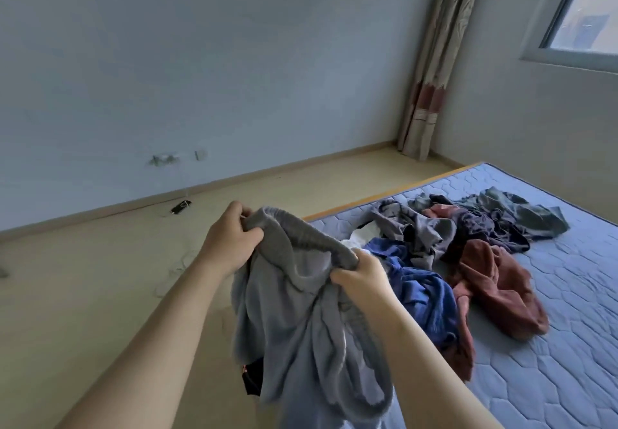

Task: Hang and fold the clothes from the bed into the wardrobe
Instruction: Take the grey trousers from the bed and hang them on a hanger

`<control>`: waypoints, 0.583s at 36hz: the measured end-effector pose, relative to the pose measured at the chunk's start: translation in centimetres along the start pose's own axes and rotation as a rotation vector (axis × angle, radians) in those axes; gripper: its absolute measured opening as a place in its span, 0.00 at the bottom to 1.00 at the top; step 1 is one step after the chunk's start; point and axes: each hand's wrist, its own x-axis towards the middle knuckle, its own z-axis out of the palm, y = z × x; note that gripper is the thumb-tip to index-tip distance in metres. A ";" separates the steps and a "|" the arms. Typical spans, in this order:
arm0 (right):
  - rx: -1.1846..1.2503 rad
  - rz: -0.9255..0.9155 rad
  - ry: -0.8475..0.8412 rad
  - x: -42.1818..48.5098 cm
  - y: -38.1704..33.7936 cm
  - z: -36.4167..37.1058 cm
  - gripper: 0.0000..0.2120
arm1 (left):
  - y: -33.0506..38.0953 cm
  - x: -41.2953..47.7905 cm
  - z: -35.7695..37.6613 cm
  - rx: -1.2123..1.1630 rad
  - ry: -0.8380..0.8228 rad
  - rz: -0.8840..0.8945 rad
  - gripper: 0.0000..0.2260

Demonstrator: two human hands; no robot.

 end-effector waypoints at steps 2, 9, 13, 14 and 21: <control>-0.003 -0.027 -0.041 0.3 -1.1 0.6 0.08 | -0.8 -0.2 -0.9 0.065 0.031 -0.064 0.05; -0.063 -0.123 -0.193 -0.2 -4.0 2.5 0.08 | -3.0 -2.8 -3.9 0.431 0.219 -0.199 0.10; -0.038 -0.165 -0.261 -1.8 -4.0 3.3 0.09 | -3.6 -7.0 -4.8 0.353 0.255 -0.264 0.05; -0.025 -0.161 -0.289 -2.3 -3.8 3.5 0.09 | -3.6 -8.2 -4.9 0.254 0.264 -0.281 0.05; 0.026 -0.113 -0.522 -7.0 -2.3 5.9 0.05 | -5.6 -17.3 -6.7 -0.129 0.302 -0.464 0.03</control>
